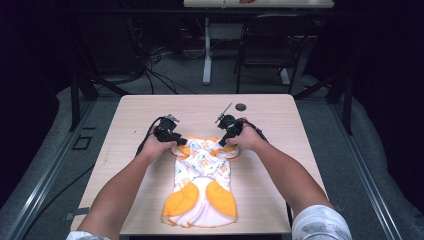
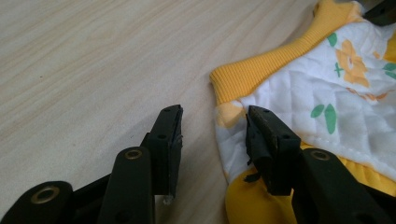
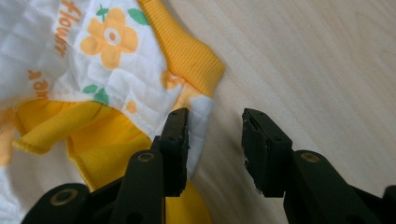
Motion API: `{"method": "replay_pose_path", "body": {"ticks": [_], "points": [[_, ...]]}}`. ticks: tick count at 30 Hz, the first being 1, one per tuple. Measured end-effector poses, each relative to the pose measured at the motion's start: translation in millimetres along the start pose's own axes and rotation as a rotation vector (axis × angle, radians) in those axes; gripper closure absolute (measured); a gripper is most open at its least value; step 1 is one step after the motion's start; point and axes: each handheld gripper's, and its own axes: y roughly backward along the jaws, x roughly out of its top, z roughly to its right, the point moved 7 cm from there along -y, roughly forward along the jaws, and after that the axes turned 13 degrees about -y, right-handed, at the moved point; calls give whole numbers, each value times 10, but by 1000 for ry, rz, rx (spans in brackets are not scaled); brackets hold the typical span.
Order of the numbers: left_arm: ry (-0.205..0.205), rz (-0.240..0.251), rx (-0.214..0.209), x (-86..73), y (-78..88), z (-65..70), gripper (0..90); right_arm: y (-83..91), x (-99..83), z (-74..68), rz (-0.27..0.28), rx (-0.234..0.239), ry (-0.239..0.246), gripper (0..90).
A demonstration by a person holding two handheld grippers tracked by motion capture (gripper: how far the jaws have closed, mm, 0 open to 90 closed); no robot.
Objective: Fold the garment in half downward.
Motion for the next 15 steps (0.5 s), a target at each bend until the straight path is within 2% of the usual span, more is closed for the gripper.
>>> {"method": "replay_pose_path", "body": {"ticks": [5,7,8,10,11,15], "points": [[-7,-4,7,5,-4,1,601,-36,15,-4,22,16,-36,606],[-5,-7,-1,8,-4,15,645,-33,12,-7,17,10,-22,609],[1,-8,-3,13,-6,29,666,-27,7,-4,12,-4,-10,622],[1,-18,4,12,-5,32,717,-29,-3,-36,22,1,-13,683],[0,-26,3,15,-8,46,779,-18,-15,-55,18,-3,10,733],[4,-27,7,19,-12,67,824,-22,-26,-80,24,14,-15,791]]}}
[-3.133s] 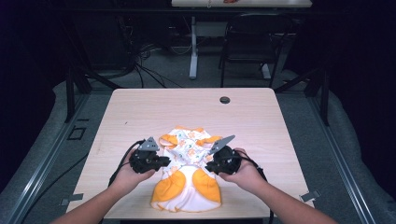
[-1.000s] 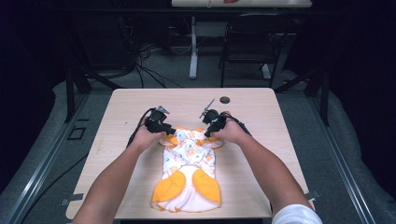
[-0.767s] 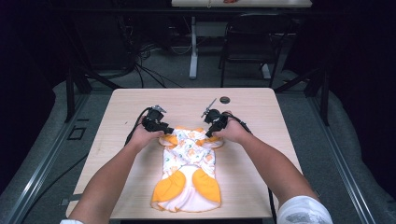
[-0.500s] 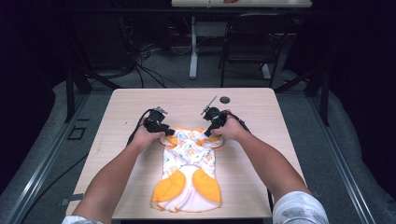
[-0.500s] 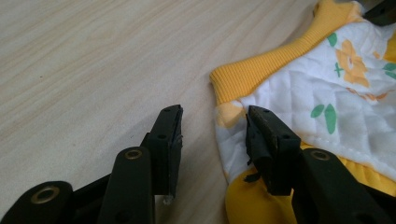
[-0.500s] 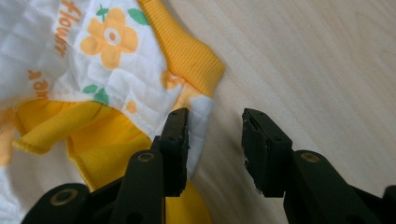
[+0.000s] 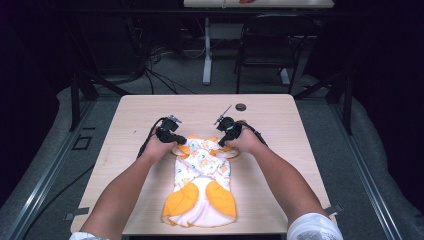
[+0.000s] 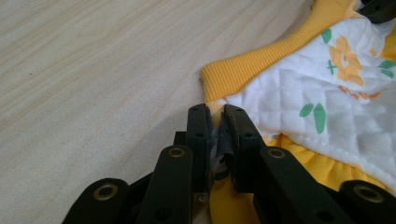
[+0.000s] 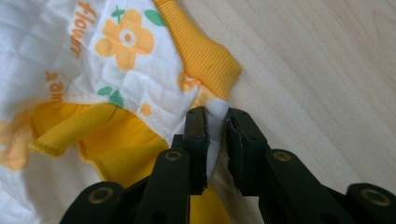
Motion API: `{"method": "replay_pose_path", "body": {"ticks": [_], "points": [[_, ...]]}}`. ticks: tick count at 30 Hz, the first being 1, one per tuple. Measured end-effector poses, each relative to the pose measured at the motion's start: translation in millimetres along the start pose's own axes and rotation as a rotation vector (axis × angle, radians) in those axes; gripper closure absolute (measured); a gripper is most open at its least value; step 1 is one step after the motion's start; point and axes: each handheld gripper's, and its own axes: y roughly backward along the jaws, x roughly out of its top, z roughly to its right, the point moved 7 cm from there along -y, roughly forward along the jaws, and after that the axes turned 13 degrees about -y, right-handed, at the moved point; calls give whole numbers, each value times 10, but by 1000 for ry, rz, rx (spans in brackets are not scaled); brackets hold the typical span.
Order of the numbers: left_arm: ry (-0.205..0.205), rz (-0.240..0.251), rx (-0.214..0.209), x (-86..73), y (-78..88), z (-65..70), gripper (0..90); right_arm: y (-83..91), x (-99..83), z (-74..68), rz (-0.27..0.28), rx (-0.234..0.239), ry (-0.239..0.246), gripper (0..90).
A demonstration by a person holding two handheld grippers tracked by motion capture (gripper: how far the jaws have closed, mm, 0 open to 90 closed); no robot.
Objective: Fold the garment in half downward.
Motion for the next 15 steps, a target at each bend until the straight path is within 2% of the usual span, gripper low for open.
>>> {"method": "replay_pose_path", "body": {"ticks": [5,8,12,13,15], "points": [[4,1,-4,-6,0,8,889,-4,1,-14,-2,15,-9,843],[1,4,2,-7,0,12,897,1,-4,-22,-2,9,2,864],[9,9,-4,-8,3,6,900,-14,0,-35,24,17,-23,874],[16,13,-7,-9,4,2,900,0,-1,-22,6,7,-6,876],[7,2,-4,-14,21,-3,900,9,6,-33,8,-16,-2,879]]}}
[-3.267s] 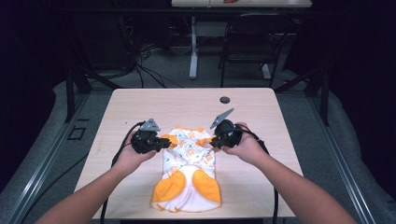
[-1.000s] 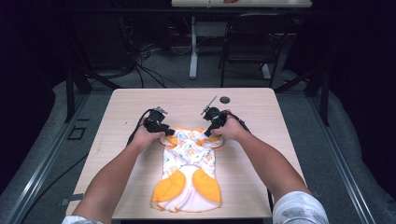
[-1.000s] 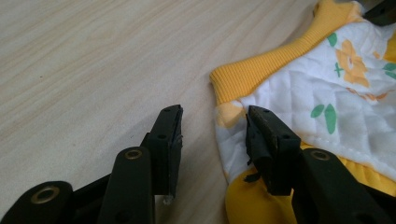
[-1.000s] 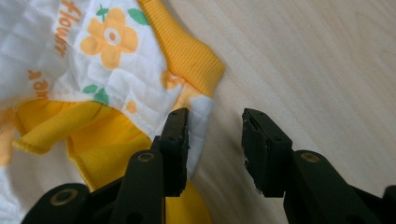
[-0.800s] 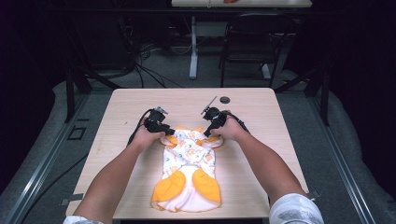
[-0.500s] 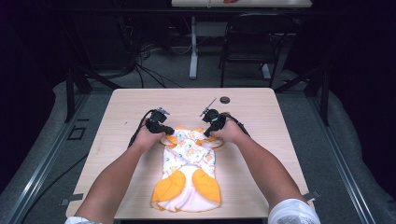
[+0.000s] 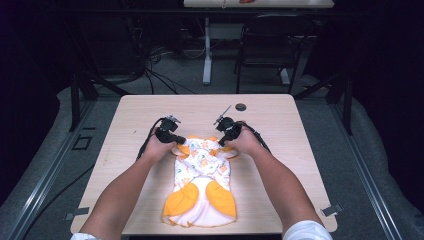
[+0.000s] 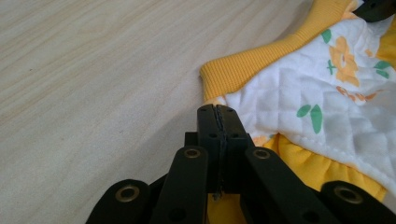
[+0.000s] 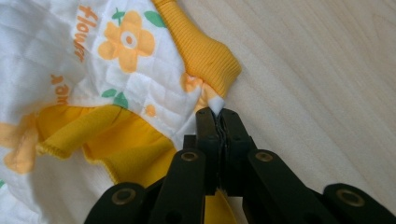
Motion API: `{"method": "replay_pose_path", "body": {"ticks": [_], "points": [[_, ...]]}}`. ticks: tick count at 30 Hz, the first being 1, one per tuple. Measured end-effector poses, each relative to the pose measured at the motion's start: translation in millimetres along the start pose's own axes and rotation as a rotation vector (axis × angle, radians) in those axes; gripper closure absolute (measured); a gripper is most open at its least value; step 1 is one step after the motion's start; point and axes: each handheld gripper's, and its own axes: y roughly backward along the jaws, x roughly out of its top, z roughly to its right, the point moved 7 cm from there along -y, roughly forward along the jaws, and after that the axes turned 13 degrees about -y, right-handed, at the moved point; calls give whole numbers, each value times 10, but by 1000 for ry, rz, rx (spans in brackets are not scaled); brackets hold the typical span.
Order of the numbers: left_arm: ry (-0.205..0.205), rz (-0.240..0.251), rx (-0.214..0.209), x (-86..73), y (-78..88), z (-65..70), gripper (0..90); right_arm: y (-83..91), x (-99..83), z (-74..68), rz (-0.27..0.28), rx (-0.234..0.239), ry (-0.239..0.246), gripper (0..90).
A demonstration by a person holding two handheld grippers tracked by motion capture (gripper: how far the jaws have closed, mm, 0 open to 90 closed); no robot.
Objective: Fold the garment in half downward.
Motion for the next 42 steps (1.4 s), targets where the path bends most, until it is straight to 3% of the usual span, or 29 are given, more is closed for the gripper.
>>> {"method": "replay_pose_path", "body": {"ticks": [5,6,9,16,23,32,42], "points": [[-24,-8,20,42,76,9,900,78,42,-42,30,-12,8,880],[-22,10,31,73,133,7,900,128,65,-60,57,-7,0,879],[-21,27,51,100,196,8,900,204,77,-58,68,-14,3,879],[-67,52,117,211,435,69,900,515,150,-146,150,4,7,880],[-84,79,125,312,568,92,900,630,158,-177,173,-18,31,879],[-89,141,133,433,736,74,900,729,171,-130,215,-7,21,880],[-115,176,149,494,929,125,900,969,221,-217,276,-29,69,880]]}}
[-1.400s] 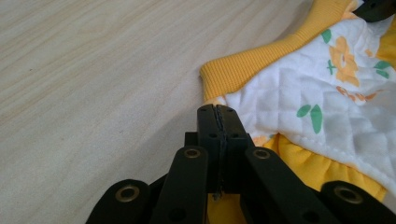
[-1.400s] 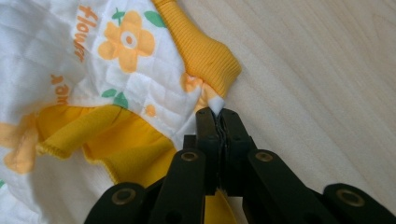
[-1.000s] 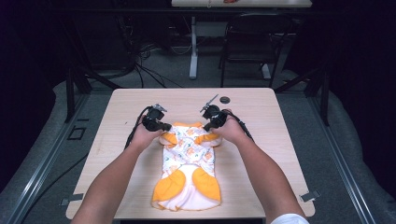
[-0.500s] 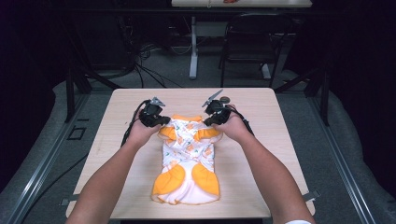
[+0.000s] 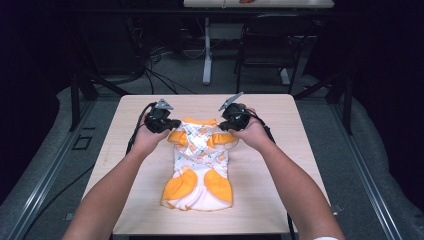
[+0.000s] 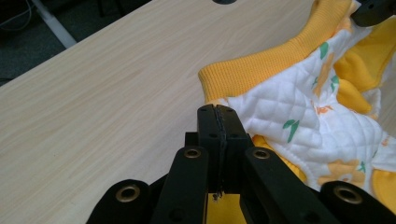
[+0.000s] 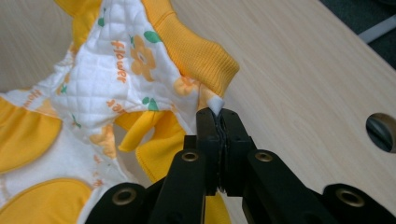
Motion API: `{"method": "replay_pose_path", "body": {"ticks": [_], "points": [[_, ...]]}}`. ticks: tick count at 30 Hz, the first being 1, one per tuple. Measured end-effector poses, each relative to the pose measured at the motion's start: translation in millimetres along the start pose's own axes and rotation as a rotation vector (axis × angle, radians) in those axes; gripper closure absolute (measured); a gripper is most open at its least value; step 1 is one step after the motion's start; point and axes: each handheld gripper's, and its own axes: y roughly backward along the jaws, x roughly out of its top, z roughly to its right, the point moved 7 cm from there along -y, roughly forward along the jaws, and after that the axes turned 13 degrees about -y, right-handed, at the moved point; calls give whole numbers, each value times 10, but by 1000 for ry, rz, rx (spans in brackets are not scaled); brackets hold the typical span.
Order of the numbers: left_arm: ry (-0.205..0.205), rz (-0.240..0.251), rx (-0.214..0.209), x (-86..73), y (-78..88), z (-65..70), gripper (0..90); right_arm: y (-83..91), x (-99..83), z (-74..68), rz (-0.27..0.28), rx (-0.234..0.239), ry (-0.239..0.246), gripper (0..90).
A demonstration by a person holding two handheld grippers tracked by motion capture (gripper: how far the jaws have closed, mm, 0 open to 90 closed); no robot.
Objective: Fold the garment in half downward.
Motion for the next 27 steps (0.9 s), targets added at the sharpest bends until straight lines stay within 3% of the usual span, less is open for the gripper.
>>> {"method": "replay_pose_path", "body": {"ticks": [5,8,14,23,27], "points": [[-22,21,3,40,107,19,900,104,48,-79,18,-27,55,880],[-38,31,-5,42,156,73,900,134,18,-119,0,-46,92,880],[-80,42,-22,-6,248,200,900,175,-82,-200,-5,-47,121,880],[-102,61,-50,-108,386,360,900,266,-208,-405,3,-26,158,880],[-120,61,-63,-151,417,454,900,311,-279,-469,-20,-40,183,879]]}}
